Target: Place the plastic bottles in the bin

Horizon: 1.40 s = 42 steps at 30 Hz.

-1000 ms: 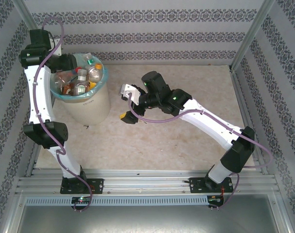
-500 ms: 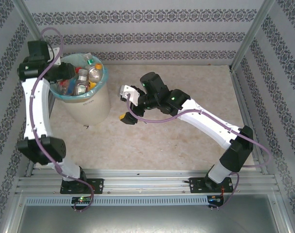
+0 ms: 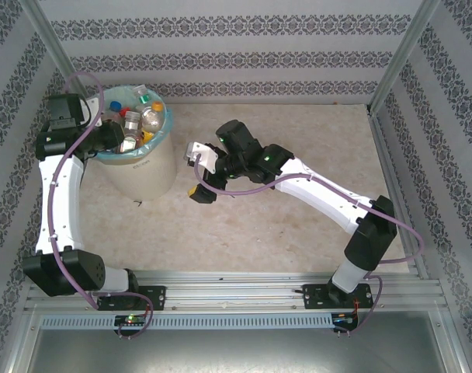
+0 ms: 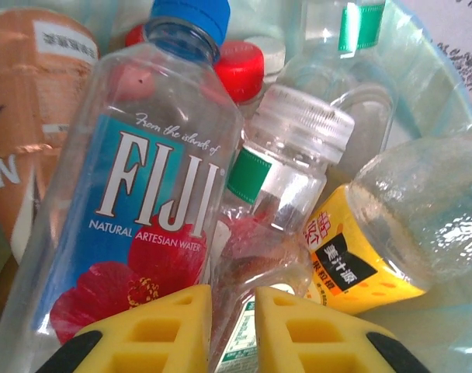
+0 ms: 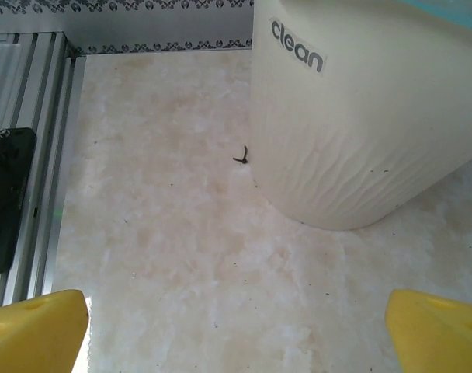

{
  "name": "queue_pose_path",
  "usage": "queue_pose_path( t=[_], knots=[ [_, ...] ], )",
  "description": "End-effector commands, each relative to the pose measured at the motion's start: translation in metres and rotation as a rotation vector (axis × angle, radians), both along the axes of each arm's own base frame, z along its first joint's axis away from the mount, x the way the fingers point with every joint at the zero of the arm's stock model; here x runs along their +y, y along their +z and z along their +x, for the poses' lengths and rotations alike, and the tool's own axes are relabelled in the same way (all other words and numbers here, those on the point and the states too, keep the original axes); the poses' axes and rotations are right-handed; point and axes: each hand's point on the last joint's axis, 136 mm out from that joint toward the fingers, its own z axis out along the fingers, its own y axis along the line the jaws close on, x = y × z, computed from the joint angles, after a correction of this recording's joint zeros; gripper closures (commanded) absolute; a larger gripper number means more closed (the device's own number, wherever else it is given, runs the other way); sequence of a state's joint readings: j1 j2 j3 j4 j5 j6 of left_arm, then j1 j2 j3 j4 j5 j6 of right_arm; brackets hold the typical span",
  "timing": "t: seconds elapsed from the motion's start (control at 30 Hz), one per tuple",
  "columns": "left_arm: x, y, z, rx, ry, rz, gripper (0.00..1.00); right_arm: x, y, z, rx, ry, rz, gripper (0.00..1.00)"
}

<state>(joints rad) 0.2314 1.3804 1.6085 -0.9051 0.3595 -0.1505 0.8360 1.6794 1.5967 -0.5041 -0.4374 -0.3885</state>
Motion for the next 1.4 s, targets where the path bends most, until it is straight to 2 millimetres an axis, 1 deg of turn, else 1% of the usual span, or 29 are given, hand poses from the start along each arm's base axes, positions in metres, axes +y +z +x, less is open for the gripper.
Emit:
queue_pose_path(
  t=[0.0,0.07,0.13,0.17,0.2,0.23,0.3,0.37,0.4,0.43,0.5,0.53,0.6,0.63,0.67,0.7,0.73,0.77,0.83,0.9,0.93,1.0,1.03,1.07,1.1,1.2,1.33,1.37],
  knots=[
    [0.004,0.055,0.013,-0.182,0.015,0.007,0.77,0.006,0.028,0.000,-0.013,-0.015,0.055,0.02],
    [-0.001,0.084,0.011,-0.281,0.007,0.003,0.76,0.003,0.039,0.005,-0.028,-0.053,0.071,0.02],
    [-0.012,0.117,0.001,-0.417,-0.022,-0.009,0.76,-0.004,0.050,0.014,-0.046,-0.114,0.089,0.02],
    [-0.019,0.129,-0.005,-0.472,-0.040,-0.008,0.76,-0.009,0.056,0.018,-0.051,-0.147,0.098,0.02],
    [-0.031,0.141,-0.014,-0.543,-0.071,0.006,0.76,-0.017,0.061,0.024,-0.056,-0.188,0.106,0.02],
    [-0.047,0.149,-0.023,-0.604,-0.115,0.027,0.76,-0.026,0.065,0.030,-0.056,-0.233,0.114,0.02],
    [-0.080,0.152,-0.040,-0.678,-0.199,0.067,0.76,-0.049,0.070,0.044,-0.063,-0.335,0.126,0.02],
    [-0.113,0.141,-0.055,-0.709,-0.287,0.075,0.77,-0.080,0.071,0.060,-0.069,-0.459,0.135,0.02],
    [-0.131,0.131,-0.061,-0.716,-0.334,0.058,0.77,-0.101,0.072,0.068,-0.074,-0.535,0.143,0.02],
    [-0.150,0.119,-0.066,-0.719,-0.384,0.039,0.77,-0.124,0.069,0.078,-0.074,-0.620,0.144,0.02],
    [-0.179,0.087,-0.072,-0.696,-0.455,0.035,0.77,-0.171,0.063,0.092,-0.051,-0.784,0.162,0.02],
    [-0.191,0.067,-0.074,-0.677,-0.480,0.065,0.77,-0.201,0.060,0.099,-0.038,-0.877,0.181,0.02],
    [-0.202,0.027,-0.074,-0.635,-0.497,0.144,0.77,-0.251,0.051,0.105,-0.017,-1.025,0.219,0.02],
    [-0.199,0.009,-0.072,-0.619,-0.473,0.172,0.77,-0.276,0.039,0.106,-0.002,-1.096,0.232,0.02],
    [-0.194,-0.011,-0.071,-0.603,-0.450,0.188,0.77,-0.295,0.031,0.106,0.000,-1.146,0.247,0.02],
    [-0.186,-0.026,-0.071,-0.611,-0.419,0.213,0.78,-0.315,0.023,0.105,-0.001,-1.199,0.265,0.02],
    [-0.177,-0.037,-0.072,-0.631,-0.380,0.243,0.80,-0.333,0.011,0.103,-0.008,-1.253,0.265,0.02],
    [-0.169,-0.045,-0.074,-0.647,-0.350,0.266,0.81,-0.348,0.001,0.101,-0.019,-1.298,0.256,0.02],
    [-0.144,-0.055,-0.081,-0.683,-0.256,0.331,0.83,-0.377,-0.024,0.096,-0.042,-1.386,0.219,0.02],
    [-0.127,-0.062,-0.088,-0.706,-0.202,0.402,0.84,-0.395,-0.045,0.092,-0.059,-1.431,0.170,0.02],
    [-0.113,-0.065,-0.090,-0.704,-0.143,0.438,0.88,-0.403,-0.059,0.091,-0.066,-1.454,0.143,0.02],
    [-0.086,-0.071,-0.093,-0.690,0.003,0.489,0.96,-0.415,-0.083,0.090,-0.068,-1.499,0.115,0.02],
    [-0.073,-0.077,-0.093,-0.670,0.062,0.526,0.96,-0.420,-0.094,0.089,-0.064,-1.520,0.105,0.02],
    [-0.062,-0.083,-0.093,-0.653,0.121,0.547,0.94,-0.423,-0.102,0.088,-0.057,-1.536,0.102,0.02],
    [-0.050,-0.091,-0.093,-0.632,0.187,0.558,0.88,-0.424,-0.111,0.089,-0.053,-1.541,0.102,0.02],
    [-0.028,-0.110,-0.088,-0.599,0.266,0.556,0.74,-0.423,-0.128,0.096,-0.055,-1.537,0.115,0.02],
    [0.000,-0.134,-0.079,-0.562,0.327,0.521,0.51,-0.415,-0.147,0.110,-0.050,-1.478,0.120,0.02],
    [0.005,-0.141,-0.077,-0.559,0.321,0.507,0.49,-0.411,-0.150,0.113,-0.048,-1.455,0.123,0.02]
  ],
)
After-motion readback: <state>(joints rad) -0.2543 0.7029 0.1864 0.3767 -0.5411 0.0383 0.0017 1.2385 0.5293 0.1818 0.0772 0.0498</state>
